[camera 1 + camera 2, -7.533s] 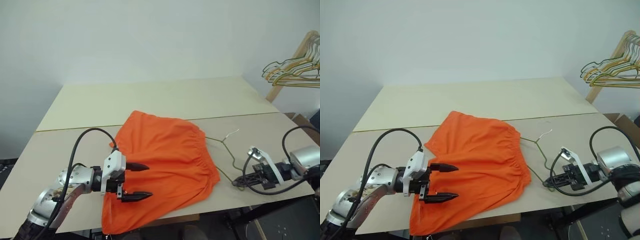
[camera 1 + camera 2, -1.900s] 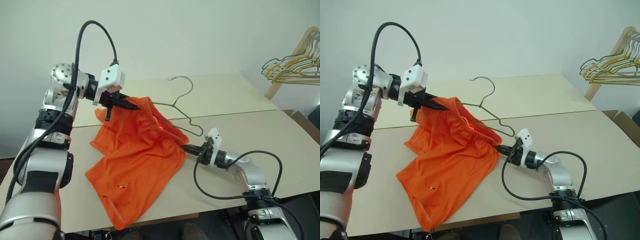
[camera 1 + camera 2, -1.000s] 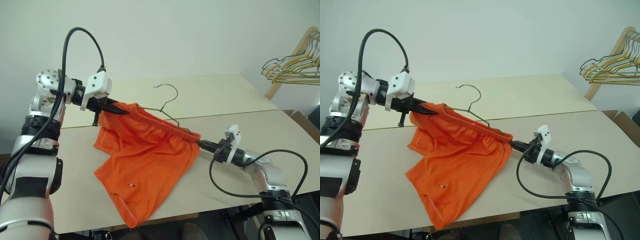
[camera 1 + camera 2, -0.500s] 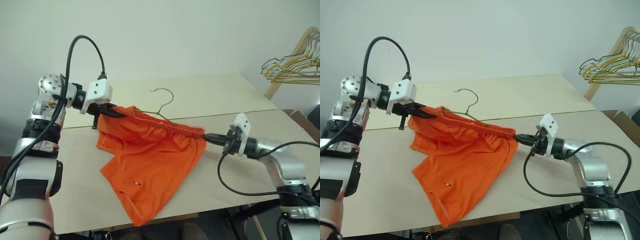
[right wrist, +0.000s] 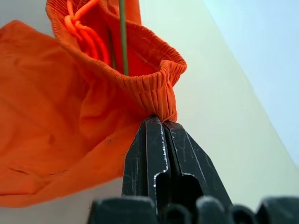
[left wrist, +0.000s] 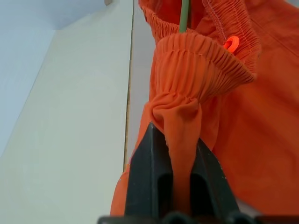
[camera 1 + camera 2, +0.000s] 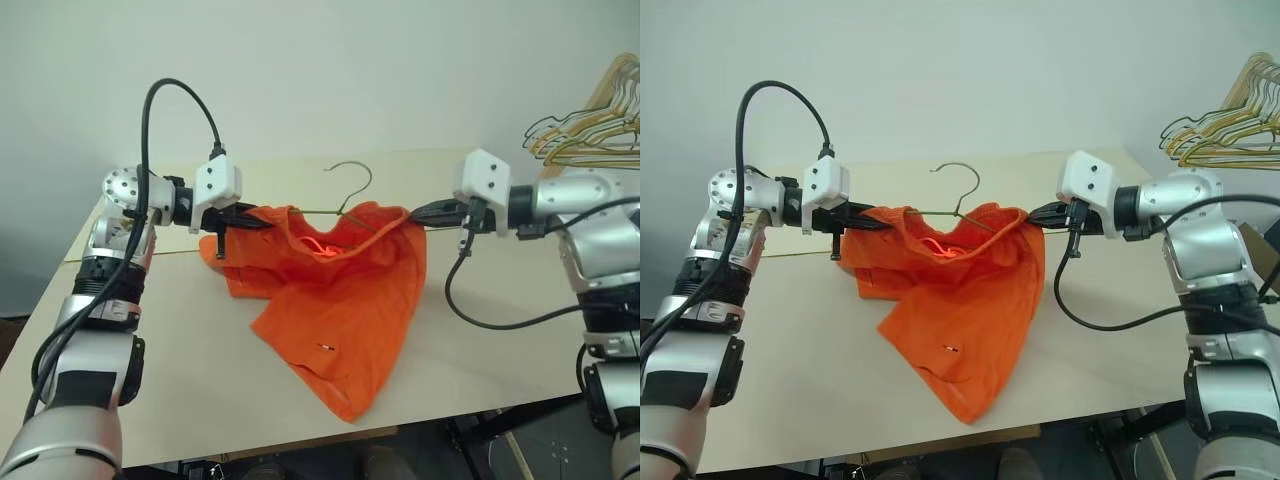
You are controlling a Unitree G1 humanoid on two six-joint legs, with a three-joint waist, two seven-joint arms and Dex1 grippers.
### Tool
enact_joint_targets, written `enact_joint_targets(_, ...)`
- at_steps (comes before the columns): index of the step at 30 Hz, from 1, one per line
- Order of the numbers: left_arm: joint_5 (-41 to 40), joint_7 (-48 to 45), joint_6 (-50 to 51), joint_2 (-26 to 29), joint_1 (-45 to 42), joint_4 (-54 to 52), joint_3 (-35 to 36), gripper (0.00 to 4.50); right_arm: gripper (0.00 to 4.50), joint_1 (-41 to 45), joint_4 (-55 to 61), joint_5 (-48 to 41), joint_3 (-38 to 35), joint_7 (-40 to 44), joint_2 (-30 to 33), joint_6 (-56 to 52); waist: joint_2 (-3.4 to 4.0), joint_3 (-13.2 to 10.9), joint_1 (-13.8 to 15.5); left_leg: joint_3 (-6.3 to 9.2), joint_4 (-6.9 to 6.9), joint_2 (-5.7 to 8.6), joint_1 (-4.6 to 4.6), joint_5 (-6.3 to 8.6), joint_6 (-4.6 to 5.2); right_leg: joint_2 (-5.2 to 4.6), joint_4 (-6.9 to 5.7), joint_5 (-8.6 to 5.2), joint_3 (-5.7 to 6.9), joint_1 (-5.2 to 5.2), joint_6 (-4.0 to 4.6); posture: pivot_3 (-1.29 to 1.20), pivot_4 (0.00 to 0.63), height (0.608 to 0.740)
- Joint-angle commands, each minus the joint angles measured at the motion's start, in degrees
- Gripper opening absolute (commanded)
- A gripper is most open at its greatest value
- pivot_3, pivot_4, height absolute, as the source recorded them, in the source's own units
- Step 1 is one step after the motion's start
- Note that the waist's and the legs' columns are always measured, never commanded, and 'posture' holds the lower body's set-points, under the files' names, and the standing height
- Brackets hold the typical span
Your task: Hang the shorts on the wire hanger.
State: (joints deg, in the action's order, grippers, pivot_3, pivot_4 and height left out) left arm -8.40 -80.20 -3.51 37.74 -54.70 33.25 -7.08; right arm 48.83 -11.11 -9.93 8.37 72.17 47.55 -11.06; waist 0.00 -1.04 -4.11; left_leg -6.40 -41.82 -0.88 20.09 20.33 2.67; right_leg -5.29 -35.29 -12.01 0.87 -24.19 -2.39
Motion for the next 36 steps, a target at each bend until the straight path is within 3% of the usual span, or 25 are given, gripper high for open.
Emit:
enact_joint_targets(1, -1.36, 2.62, 0.39, -0.56, 0.04, -2.79, 2.33, 0.0, 0.01, 3.22, -1.72, 1.49, 0.59, 1.62, -0.35, 2.1, 0.0, 0.0, -0.05, 0.01, 0.0, 0.0, 0.0, 0.0, 0.0, 0.0, 0.01, 0.0, 0.01, 0.0, 0.0, -0.03, 0.0, 0.74)
enact_joint_targets(5, -3.62, 3.3, 3.18, -1.54, 0.81, -4.52, 3.76, 0.0, 0.01, 3.53, -3.07, 4.3, 1.52, 0.62, -0.88, 6.26, 0.0, 0.0, -0.12, -0.01, 0.0, 0.0, 0.01, 0.0, -0.01, 0.0, -0.01, 0.0, 0.01, 0.0, 0.0, -0.03, 0.0, 0.74)
enact_joint_targets(8, -4.64, 3.4, 3.9, -1.78, 1.56, -5.68, 4.46, 0.0, 0.64, 3.24, -3.99, 5.46, 1.45, 0.18, -1.01, 7.88, 0.0, 0.0, -0.15, -0.01, 0.0, 0.0, 0.01, -0.01, -0.02, 0.0, -0.01, 0.0, 0.02, -0.01, 0.0, -0.02, 0.0, 0.74)
enact_joint_targets(12, -6.55, 3.16, 5.7, -2.06, 2.25, -7.49, 5.4, 0.0, 1.96, 3.28, -7.56, 7.13, 1.79, 0.65, -0.84, 9.99, 0.01, 0.0, -0.28, -0.03, 0.0, 0.0, 0.0, -0.01, -0.02, 0.0, 0.0, 0.0, 0.03, 0.01, 0.0, -0.02, 0.0, 0.74)
enact_joint_targets(27, -7.55, 1.21, 4.99, -2.78, 3.69, -9.44, 4.48, 0.0, 1.96, 2.72, -7.94, -1.66, -1.39, 5.56, -4.59, -0.21, 0.01, 0.0, -2.18, -0.01, 0.0, -0.02, -0.08, -0.07, -0.13, 0.0, -0.04, 0.0, 0.06, 0.05, 0.0, -0.03, 0.0, 0.74)
enact_joint_targets(36, -7.5, 1.12, 5.13, -3.81, 4.95, -10.64, 4.23, 0.0, 1.96, 2.59, -6.5, -1.67, 0.18, 9.13, -3.98, -2.65, 0.01, 0.0, -2.47, 0.01, -0.01, -0.01, -0.13, -0.09, -0.15, -0.01, -0.13, 0.0, 0.02, 0.07, 0.0, -0.03, 0.0, 0.74)
